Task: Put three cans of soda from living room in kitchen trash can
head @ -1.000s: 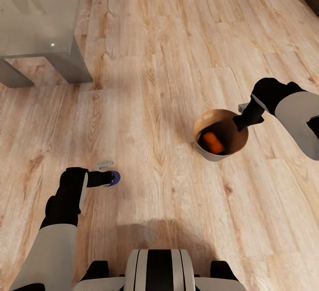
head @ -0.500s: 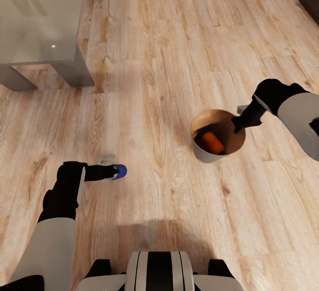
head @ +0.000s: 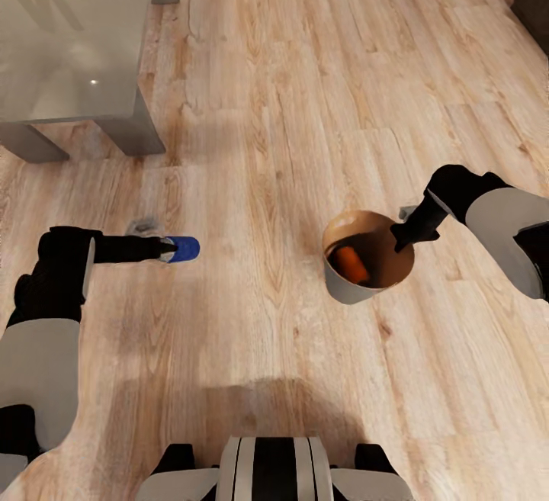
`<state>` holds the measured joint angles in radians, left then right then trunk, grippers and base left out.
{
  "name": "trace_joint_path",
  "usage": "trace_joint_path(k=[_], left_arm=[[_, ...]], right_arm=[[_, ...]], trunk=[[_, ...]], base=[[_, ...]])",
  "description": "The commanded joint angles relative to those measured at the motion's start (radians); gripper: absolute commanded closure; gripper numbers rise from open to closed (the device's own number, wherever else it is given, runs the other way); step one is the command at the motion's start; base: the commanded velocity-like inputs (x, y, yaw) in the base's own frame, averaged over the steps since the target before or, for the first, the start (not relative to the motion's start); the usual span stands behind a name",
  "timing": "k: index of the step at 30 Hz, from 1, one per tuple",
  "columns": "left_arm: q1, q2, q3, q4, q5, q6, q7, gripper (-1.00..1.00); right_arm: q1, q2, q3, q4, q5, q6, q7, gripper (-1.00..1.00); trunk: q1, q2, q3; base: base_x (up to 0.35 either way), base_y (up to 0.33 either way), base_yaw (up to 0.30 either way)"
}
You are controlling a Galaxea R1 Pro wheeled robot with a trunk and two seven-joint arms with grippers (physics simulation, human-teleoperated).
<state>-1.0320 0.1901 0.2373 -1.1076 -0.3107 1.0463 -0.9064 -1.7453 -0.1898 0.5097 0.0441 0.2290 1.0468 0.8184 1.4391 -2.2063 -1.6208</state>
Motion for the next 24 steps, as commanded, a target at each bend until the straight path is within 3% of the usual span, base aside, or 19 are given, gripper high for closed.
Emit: trace_joint_path(k=[1, 4, 6, 7, 9, 11, 12, 14, 15, 16, 17, 18, 20, 21, 23, 24], left_arm=[[-0.02, 0.018, 0.0, 0.009, -0.001, 0.001, -0.043, 1.0], [-0.094, 0.084, -0.001, 0.044, -0.001, 0.001, -0.233, 1.0], [-0.128, 0.107, -0.006, 0.061, -0.001, 0.001, -0.3, 1.0], [-0.17, 0.131, -0.036, 0.084, -0.001, 0.001, -0.384, 1.0], [-0.211, 0.156, -0.081, 0.102, -0.001, 0.001, -0.472, 1.0], [-0.282, 0.199, -0.159, 0.121, 0.0, 0.001, -0.616, 1.0], [-0.314, 0.211, -0.183, 0.125, 0.001, 0.001, -0.654, 1.0], [-0.402, 0.22, -0.259, 0.147, 0.003, 0.001, -0.664, 1.0], [-0.423, 0.22, -0.283, 0.157, 0.004, 0.001, -0.664, 1.0], [-0.467, 0.22, -0.334, 0.186, 0.004, 0.001, -0.664, 1.0], [-0.553, 0.2, -0.409, 0.256, 0.005, 0.001, -0.664, 1.0], [-0.58, 0.189, -0.428, 0.282, 0.005, 0.001, -0.664, 1.0], [-0.675, 0.129, -0.488, 0.399, 0.005, 0.001, -0.664, 1.0], [-0.692, 0.112, -0.502, 0.423, 0.004, 0.001, -0.664, 1.0], [-0.738, 0.048, -0.568, 0.488, 0.003, 0.001, -0.664, 1.0], [-0.745, 0.034, -0.587, 0.497, 0.003, 0.001, -0.664, 1.0]], right_arm=[[0.005, 0.0, 0.01, 0.0, 0.004, 0.0, 0.002, 1.0], [0.012, 0.001, 0.009, -0.001, 0.003, 0.0, 0.002, 1.0], [0.013, 0.002, 0.009, -0.001, 0.003, 0.0, 0.002, 1.0], [0.016, 0.002, 0.009, -0.001, 0.003, 0.0, 0.002, 1.0], [0.021, 0.003, 0.008, -0.001, 0.002, 0.0, 0.002, 1.0], [0.029, 0.005, 0.008, -0.001, 0.001, 0.0, 0.002, 1.0], [0.038, 0.007, 0.007, -0.002, 0.001, 0.0, 0.002, 1.0], [0.064, 0.007, 0.006, -0.003, 0.0, 0.0, 0.002, 1.0], [0.069, 0.008, 0.006, -0.004, 0.0, 0.0, 0.001, 1.0], [0.079, 0.01, 0.006, -0.005, 0.0, 0.0, 0.001, 1.0], [0.092, 0.012, 0.007, -0.007, 0.001, 0.0, 0.0, 1.0], [0.096, 0.013, 0.007, -0.008, 0.001, 0.0, 0.0, 1.0], [0.108, 0.017, 0.007, -0.01, 0.001, 0.0, -0.001, 1.0], [0.111, 0.019, 0.007, -0.011, 0.001, 0.0, -0.001, 1.0], [0.117, 0.027, 0.007, -0.012, 0.001, 0.0, -0.002, 1.0], [0.118, 0.03, 0.007, -0.013, 0.001, 0.0, -0.002, 1.0]], trunk=[[-0.004, 0.007, 0.003], [-0.015, 0.028, 0.013], [-0.023, 0.042, 0.019], [-0.027, 0.049, 0.022], [-0.035, 0.063, 0.028], [-0.042, 0.077, 0.035], [-0.046, 0.084, 0.038], [-0.054, 0.098, 0.044], [-0.058, 0.105, 0.047], [-0.061, 0.112, 0.05], [-0.065, 0.119, 0.053], [-0.069, 0.126, 0.056], [-0.077, 0.14, 0.063], [-0.081, 0.147, 0.066], [-0.088, 0.161, 0.072], [-0.092, 0.168, 0.075]], base=[[0.0, 0.0, 0.0], [0.0, 0.0, 0.0], [0.0, 0.0, 0.0], [0.0, 0.0, 0.0], [0.0, 0.0, 0.0], [0.0, 0.0, 0.0], [0.0, 0.0, 0.0], [0.0, 0.0, 0.0], [0.0, 0.0, 0.0], [0.0, 0.0, 0.0], [0.0, 0.0, 0.0], [0.0, 0.0, 0.0], [0.0, 0.0, 0.0], [0.0, 0.0, 0.0], [0.0, 0.0, 0.0], [0.0, 0.0, 0.0]])
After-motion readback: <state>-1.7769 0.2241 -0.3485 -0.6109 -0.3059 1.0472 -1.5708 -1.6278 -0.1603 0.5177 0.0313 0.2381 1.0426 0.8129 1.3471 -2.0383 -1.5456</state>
